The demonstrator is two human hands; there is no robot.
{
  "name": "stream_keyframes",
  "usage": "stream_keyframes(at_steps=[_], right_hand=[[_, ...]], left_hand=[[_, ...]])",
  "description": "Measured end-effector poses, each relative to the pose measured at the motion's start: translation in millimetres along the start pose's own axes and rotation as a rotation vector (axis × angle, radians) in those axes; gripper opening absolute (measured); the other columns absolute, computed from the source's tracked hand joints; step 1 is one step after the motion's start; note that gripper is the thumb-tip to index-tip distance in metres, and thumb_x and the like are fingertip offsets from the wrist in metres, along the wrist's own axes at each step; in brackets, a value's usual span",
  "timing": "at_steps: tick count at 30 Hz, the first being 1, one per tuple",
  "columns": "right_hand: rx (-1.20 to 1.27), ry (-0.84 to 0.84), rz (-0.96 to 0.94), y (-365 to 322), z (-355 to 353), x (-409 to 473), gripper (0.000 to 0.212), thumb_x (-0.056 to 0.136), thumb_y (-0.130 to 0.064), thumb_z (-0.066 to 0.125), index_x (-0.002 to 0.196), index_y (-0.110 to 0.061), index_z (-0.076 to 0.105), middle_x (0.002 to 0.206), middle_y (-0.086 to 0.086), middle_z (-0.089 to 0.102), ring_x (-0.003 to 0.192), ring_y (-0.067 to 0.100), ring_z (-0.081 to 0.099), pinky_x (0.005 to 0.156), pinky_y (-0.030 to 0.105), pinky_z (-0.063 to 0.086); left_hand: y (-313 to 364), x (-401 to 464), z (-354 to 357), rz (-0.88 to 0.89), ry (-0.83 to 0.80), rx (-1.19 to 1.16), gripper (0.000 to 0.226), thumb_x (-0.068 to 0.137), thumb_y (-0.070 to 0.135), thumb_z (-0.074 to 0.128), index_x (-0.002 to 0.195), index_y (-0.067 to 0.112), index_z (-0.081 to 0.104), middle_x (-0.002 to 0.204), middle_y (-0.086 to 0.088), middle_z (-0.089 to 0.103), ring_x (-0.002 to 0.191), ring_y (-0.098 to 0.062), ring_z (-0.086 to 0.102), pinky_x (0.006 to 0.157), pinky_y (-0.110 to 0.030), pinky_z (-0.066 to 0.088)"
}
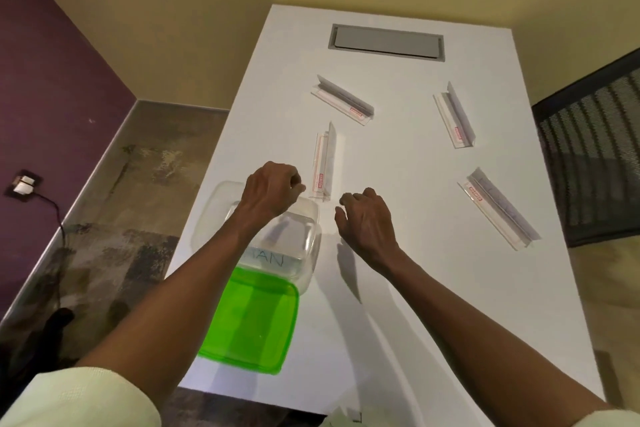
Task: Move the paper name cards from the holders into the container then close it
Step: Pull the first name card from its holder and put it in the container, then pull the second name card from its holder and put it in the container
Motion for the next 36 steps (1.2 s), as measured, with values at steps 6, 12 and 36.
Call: stream_keyframes(at_steps=[6,12,36], right_hand=[[-0.034,-0.012,0.093,75.2,-20.1,-14.3,0.017,0.086,-0.016,0.051,0.074,-0.008,0.060,0.061,0.007,0.061,0.067,0.028,0.050,0.058,0.039,0.043],[-0.138,-0.035,0.149,136.1,-39.1,-29.8,0.013,0.077,-0.005,0.060,0.064,-0.007,0.060,0.053,0.006,0.057,0.058,0.028,0.049,0.052,0.037,0.046],[-0.075,0.014,0.588,353.2,-61.3,-67.9,0.026,0.093,-0.012,0.045,0.070,-0.006,0.056,0.071,0.011,0.061,0.074,0.029,0.050,0.058,0.037,0.037]], left_hand=[[62.8,22.2,23.6,-0.043,-0.022,-0.124,0.020,0.082,0.039,0.066,0.085,0.020,0.072,0.087,0.006,0.073,0.082,-0.018,0.065,0.072,-0.034,0.055],[116.8,43.9,47.7,-0.072,-0.087,-0.225,0.019,0.083,0.039,0.064,0.081,0.022,0.072,0.081,0.011,0.069,0.079,-0.015,0.062,0.072,-0.030,0.051],[283.7,128.0,160.1,-0.037,-0.281,-0.302,0.026,0.092,0.023,0.047,0.102,0.016,0.070,0.108,-0.001,0.070,0.100,-0.024,0.062,0.089,-0.036,0.051]])
Point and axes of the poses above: each hand's wrist, its own x-axis towards the middle knuckle, its own z-axis out of the palm, y = z × x, the point moved 5 cm from there along x, towards the middle knuckle
